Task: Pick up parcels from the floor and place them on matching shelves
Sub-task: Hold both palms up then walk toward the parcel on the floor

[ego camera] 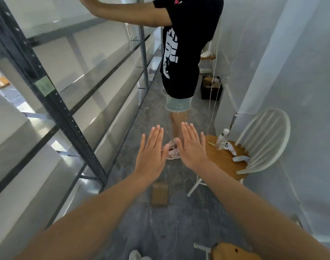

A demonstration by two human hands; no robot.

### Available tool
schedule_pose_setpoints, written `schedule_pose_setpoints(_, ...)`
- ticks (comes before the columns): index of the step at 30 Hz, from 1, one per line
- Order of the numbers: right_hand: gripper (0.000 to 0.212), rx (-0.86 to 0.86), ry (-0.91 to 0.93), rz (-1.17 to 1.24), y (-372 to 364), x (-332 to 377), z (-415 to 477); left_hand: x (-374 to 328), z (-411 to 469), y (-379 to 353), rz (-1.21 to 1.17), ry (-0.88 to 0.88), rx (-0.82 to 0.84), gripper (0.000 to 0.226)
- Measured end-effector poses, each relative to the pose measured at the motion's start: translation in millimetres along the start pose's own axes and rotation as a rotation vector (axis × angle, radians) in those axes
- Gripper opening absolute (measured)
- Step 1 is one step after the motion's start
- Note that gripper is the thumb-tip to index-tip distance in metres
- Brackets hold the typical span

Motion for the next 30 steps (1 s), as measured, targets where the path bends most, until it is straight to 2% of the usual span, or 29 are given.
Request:
schedule_pose_setpoints(14,0.062,0.125,-0.040,-0.013,-95.3,1.5,128.6,93.1,97.8,-80.4,-0.042,0.030,0.062,0.064)
schedule_pose_setpoints(21,0.061,0.147,-0.144,0.064,-166.7,12.8,196.0,165.3,144.7,-131.9,-0.069,0.043,0.136,0.071)
schedule_pose_setpoints(25,0.061,0.203,-0.156,0.080,-205.2,5.2,209.3,195.7,151.0,-171.7,-0.032,0.086,0.183,0.067)
schedule_pose_setpoints(30,0.060,0.318,-0.246,0.053,-241.1,-21.8,210.4,201.4,132.0,-220.8,-0.064,0.140,0.272,0.067)
Point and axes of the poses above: each hand's wrist, its own z-axis towards the middle knuckle, its own y-axis out of the back of the hand, x = y × z, the point moved 1 cm from there along z, towards the middle knuckle, and after that the axes turned 15 degrees about z, right-handed, at the moved point
